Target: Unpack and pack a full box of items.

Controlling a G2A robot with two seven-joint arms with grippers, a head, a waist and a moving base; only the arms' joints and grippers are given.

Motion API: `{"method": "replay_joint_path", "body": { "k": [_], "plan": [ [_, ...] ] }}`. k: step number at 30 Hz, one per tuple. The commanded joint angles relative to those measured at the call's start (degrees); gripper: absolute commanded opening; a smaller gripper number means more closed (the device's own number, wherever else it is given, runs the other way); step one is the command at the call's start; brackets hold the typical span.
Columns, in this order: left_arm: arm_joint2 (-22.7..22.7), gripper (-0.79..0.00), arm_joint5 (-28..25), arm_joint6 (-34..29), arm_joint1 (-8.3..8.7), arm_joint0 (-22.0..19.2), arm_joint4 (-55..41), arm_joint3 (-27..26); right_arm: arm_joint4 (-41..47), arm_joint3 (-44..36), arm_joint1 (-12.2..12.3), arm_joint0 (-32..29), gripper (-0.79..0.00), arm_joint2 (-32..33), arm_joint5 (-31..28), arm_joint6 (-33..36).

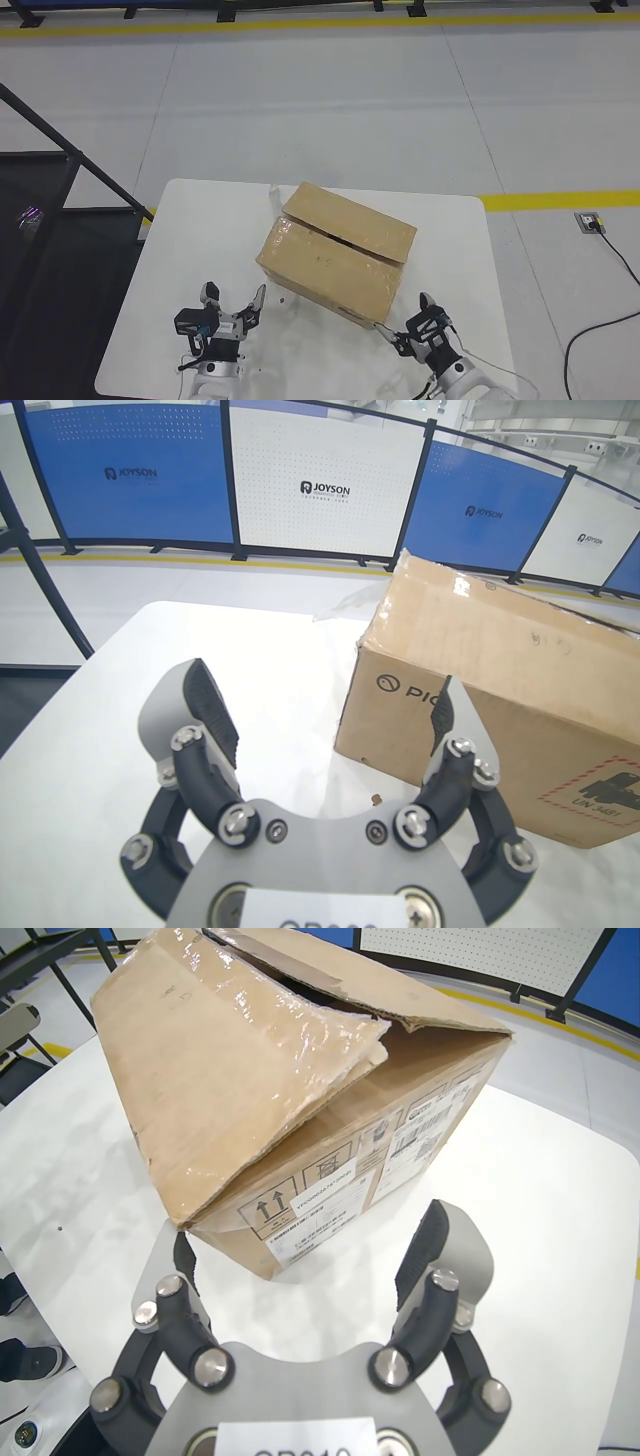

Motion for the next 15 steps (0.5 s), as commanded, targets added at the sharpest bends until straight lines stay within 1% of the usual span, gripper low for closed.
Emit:
{"method": "replay_joint_path", "body": {
  "k": [1,15],
  "plan": [
    [0.07,0.000,-0.10,0.21,-0.05,0.17,0.01,-0.01,0.72,0.35,-0.01,0.31,0.000,0.44,-0.47,-0.32],
    [-0.11,0.000,-0.33,1.04,-0.33,0.73,0.25,0.32,5.25,1.43,-0.17,1.32,0.000,2.92,-1.57,-1.23]
  ]
}}
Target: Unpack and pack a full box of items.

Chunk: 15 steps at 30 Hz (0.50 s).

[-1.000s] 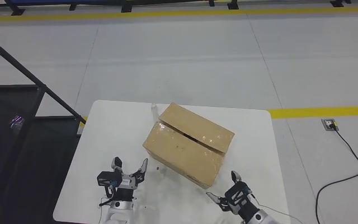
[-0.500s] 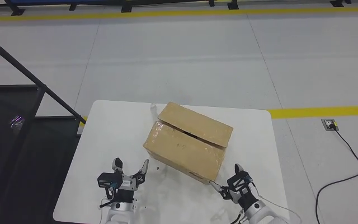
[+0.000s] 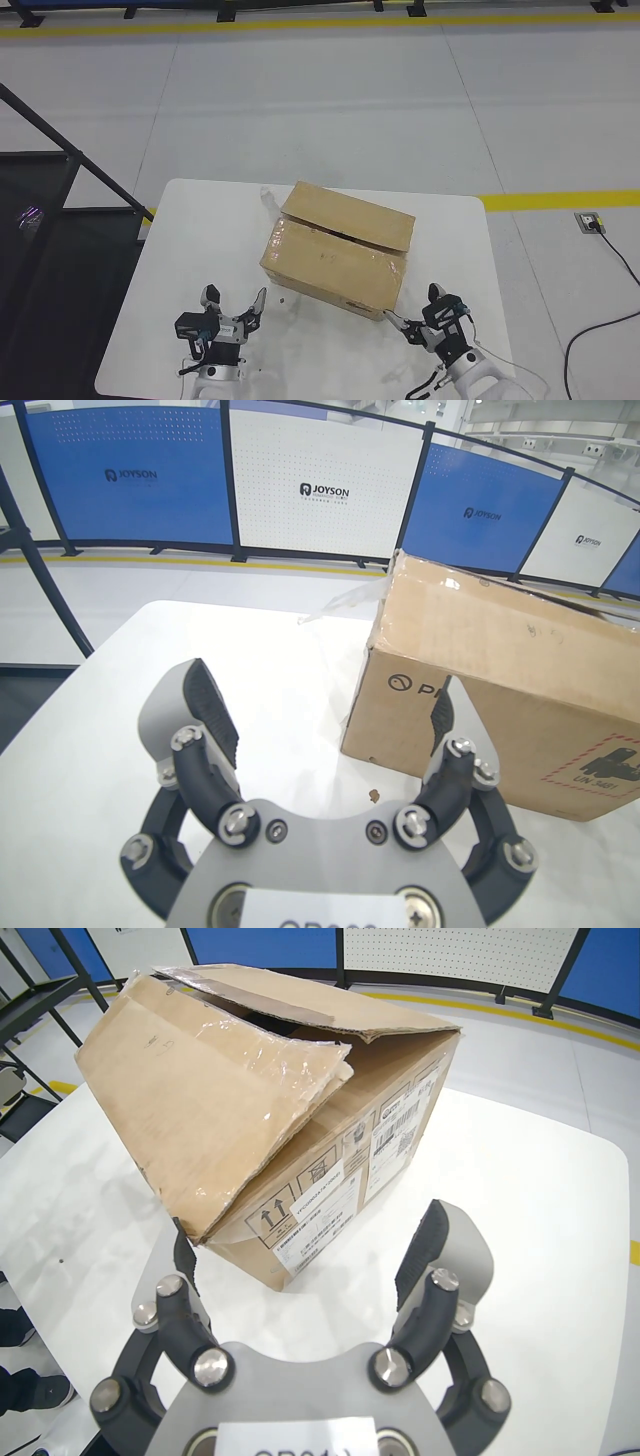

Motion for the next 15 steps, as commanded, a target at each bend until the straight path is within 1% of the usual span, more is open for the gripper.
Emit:
{"method": "replay_joint_path", "body": {
  "k": [1,9,15],
  "plan": [
    [-0.09,0.000,-0.02,-0.03,-0.04,0.04,-0.09,0.00,0.08,0.07,-0.02,0.06,0.000,0.09,-0.14,0.02],
    [-0.86,0.000,0.61,0.65,-0.21,0.28,-0.94,-0.32,1.43,0.03,-0.16,0.14,0.000,0.87,0.00,-1.19],
    [-1.85,0.000,2.07,3.01,-0.53,0.84,-3.74,-1.06,2.82,0.10,-0.25,0.23,0.000,1.90,0.31,-2.02]
  ]
}}
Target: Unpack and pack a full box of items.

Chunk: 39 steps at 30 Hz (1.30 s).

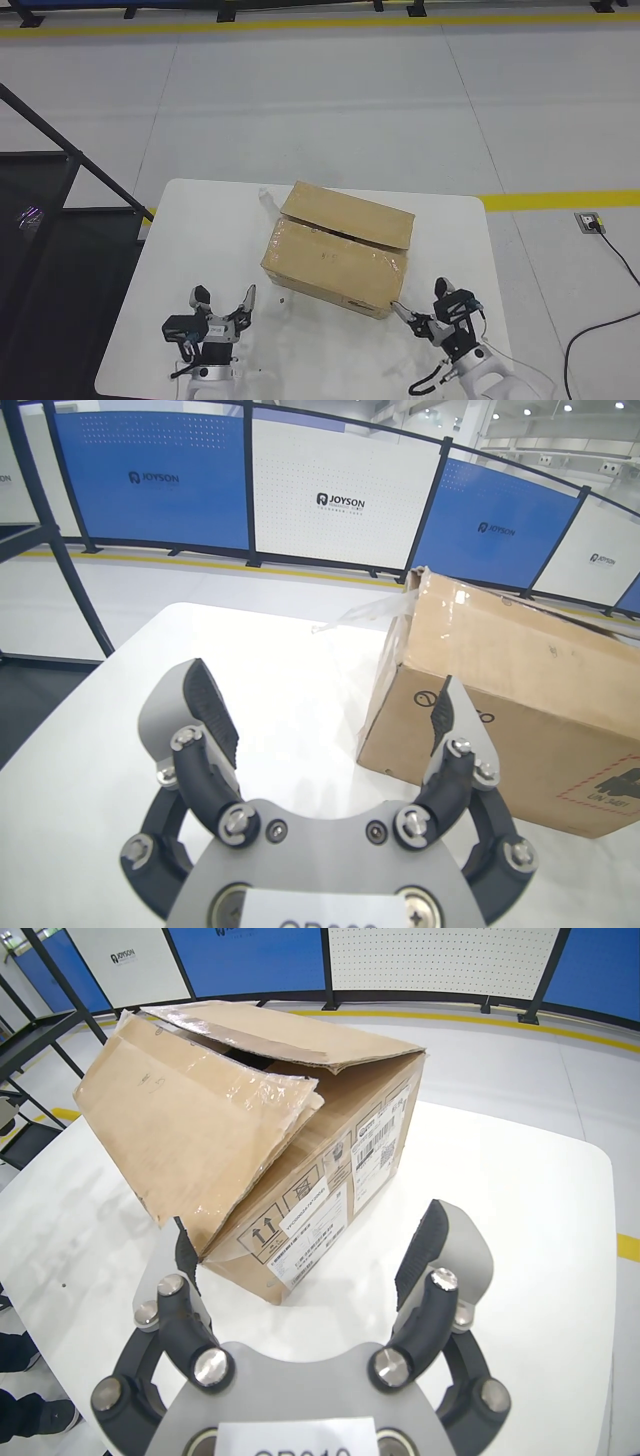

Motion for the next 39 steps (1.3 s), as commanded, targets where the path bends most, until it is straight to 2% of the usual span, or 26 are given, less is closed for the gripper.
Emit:
{"method": "replay_joint_path", "body": {
  "k": [1,8,11,15,26,39],
  "plan": [
    [-0.29,0.000,0.76,1.50,-0.16,0.21,-1.24,-0.22,0.39,0.04,-0.02,-0.03,0.000,0.28,0.02,-0.12],
    [-1.16,0.000,3.38,5.44,-0.85,0.47,-6.36,-0.78,1.32,0.10,-0.04,-0.41,0.000,1.36,-0.67,-0.79],
    [-1.24,0.000,4.52,3.69,-1.00,-0.02,-6.57,-0.55,-2.51,-0.50,0.30,-1.12,0.000,0.84,-4.65,0.38],
    [-1.03,0.000,6.13,1.89,-1.30,-0.93,-7.27,-0.52,-4.85,-0.77,0.29,-1.06,0.000,-0.64,-5.38,1.94],
    [-0.53,0.000,7.69,-1.71,-1.75,-2.86,-5.37,-0.18,-5.63,3.01,-0.40,3.36,0.000,-3.39,-1.17,6.23],
    [0.91,0.000,7.15,-5.62,-2.12,-5.05,-1.64,2.14,-3.08,3.35,-0.46,2.81,0.000,0.30,2.07,5.46]
  ]
}}
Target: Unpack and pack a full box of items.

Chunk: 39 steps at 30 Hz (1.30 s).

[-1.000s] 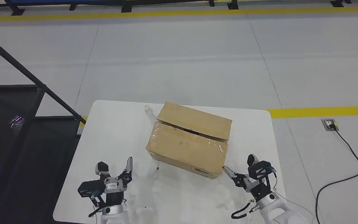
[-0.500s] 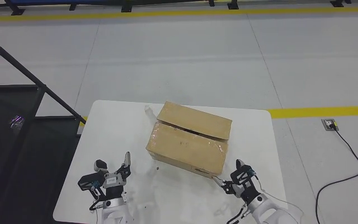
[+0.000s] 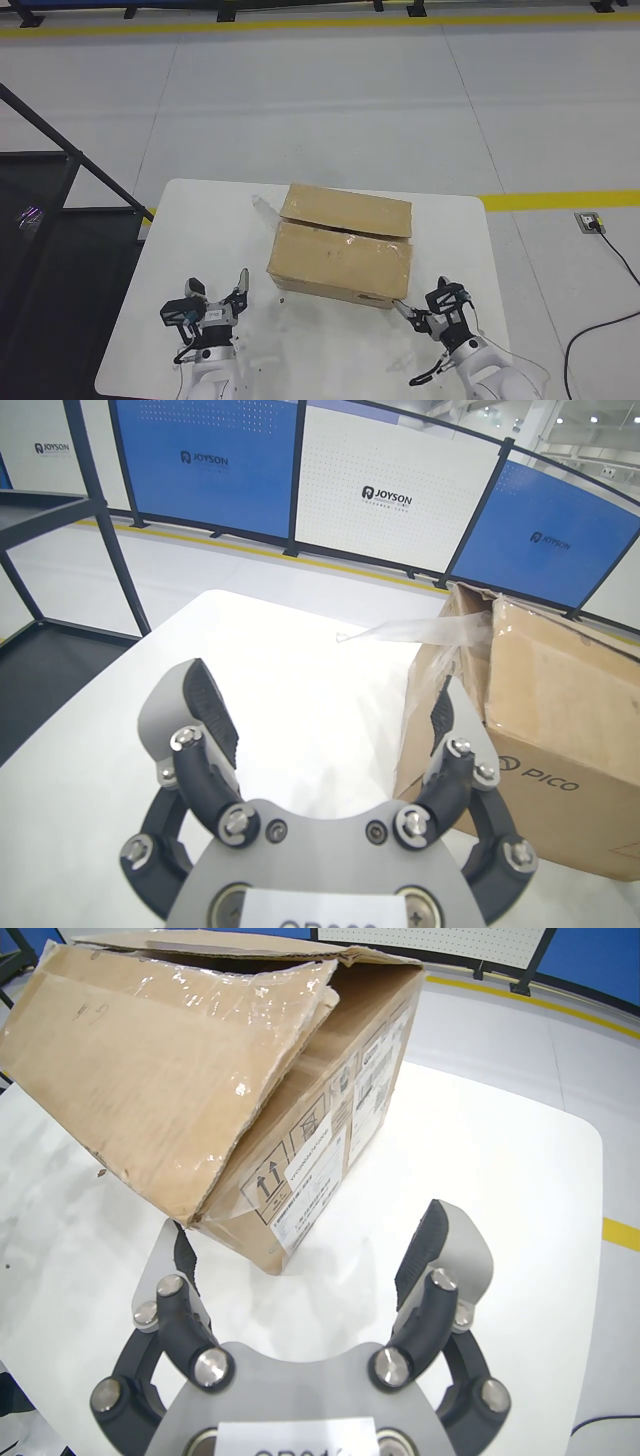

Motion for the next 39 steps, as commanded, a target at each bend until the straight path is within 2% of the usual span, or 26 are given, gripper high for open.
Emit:
{"method": "replay_joint_path", "body": {
  "k": [1,8,10,15,18,26,33,39],
  "plan": [
    [0.15,0.000,0.02,-0.46,-0.05,-0.18,0.49,0.28,0.50,-0.24,0.05,-0.41,0.000,0.95,0.22,-0.30],
    [0.91,0.000,0.96,-2.59,-0.31,-1.57,2.43,2.19,2.91,-2.56,0.19,-2.91,0.000,3.66,-1.60,-4.68],
    [1.42,0.000,1.10,-3.06,-0.41,-2.14,3.23,2.86,4.84,-3.32,0.28,-3.91,0.000,4.35,-5.12,-7.90],
    [2.69,0.000,2.94,-3.81,-0.66,-3.85,6.85,4.16,6.59,-4.35,0.96,-6.04,0.000,6.15,-20.07,-16.06],
    [3.35,0.000,4.99,-4.05,-0.94,-5.43,8.25,5.40,5.95,-4.71,1.17,-6.93,0.000,6.91,-23.47,-18.83],
    [4.94,0.000,4.22,-5.06,-1.25,-8.58,12.59,9.91,5.22,-4.87,1.41,-8.77,0.000,8.34,-25.56,-22.61],
    [5.22,0.000,3.28,-3.49,-1.25,-5.41,14.05,6.95,5.13,-4.51,1.44,-8.69,0.000,8.29,-26.25,-23.94],
    [4.90,0.000,2.78,-4.16,-1.23,-4.57,15.23,6.52,5.05,-4.41,1.48,-8.14,0.000,8.08,-26.95,-24.44]
  ]
}}
